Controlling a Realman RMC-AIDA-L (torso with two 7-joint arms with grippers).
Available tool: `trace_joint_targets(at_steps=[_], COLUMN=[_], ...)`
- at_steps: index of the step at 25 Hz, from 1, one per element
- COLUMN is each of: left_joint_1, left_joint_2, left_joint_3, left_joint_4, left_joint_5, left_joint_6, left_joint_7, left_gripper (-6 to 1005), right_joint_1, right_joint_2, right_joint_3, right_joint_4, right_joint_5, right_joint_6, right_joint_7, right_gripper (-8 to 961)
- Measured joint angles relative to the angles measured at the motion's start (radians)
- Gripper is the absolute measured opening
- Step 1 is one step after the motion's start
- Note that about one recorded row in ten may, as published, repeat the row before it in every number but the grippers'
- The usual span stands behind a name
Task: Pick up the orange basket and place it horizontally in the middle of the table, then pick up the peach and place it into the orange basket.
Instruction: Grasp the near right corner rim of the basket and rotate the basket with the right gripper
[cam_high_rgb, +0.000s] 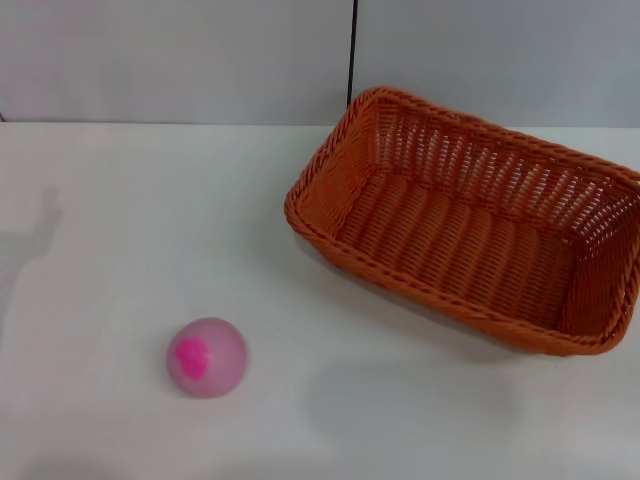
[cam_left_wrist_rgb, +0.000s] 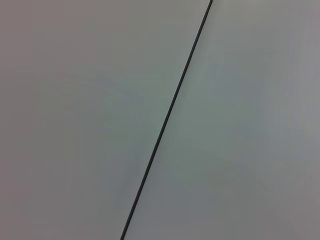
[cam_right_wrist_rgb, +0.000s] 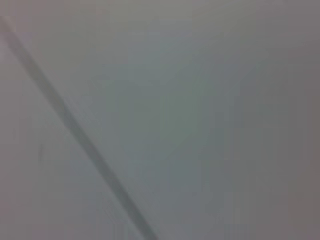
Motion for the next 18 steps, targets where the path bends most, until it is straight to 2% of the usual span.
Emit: trace_joint_targets(at_steps=[5, 11, 13, 16, 18], left_joint_1=[0.007, 0.023, 0.025, 0.026, 0.026], left_joint_2=[0.002, 0.004, 0.004, 0.004, 0.004], left_joint_3=[-0.001, -0.001, -0.001, -0.003, -0.007], left_joint_4=[0.014, 0.023, 0.028, 0.029, 0.029], left_joint_5=[0.000, 0.000, 0.000, 0.000, 0.000], left_joint_6=[-0.008, -0.045, -0.073, -0.105, -0.116], left_joint_7=[0.006, 0.007, 0.007, 0.007, 0.007], left_gripper=[859, 859, 859, 859, 859], right_joint_1=[0.017, 0.023, 0.038, 0.092, 0.149], right_joint_2=[-0.010, -0.031, -0.039, -0.065, -0.092], right_joint_3=[-0.024, -0.210, -0.239, -0.243, -0.243], right_joint_4=[-0.156, -0.461, -0.578, -0.743, -0.831], right_joint_5=[-0.226, -0.444, -0.532, -0.690, -0.815], right_joint_6=[-0.003, -0.018, -0.056, -0.167, -0.253], right_joint_7=[0.129, 0.459, 0.565, 0.705, 0.788], right_gripper=[460, 463, 464, 465, 466])
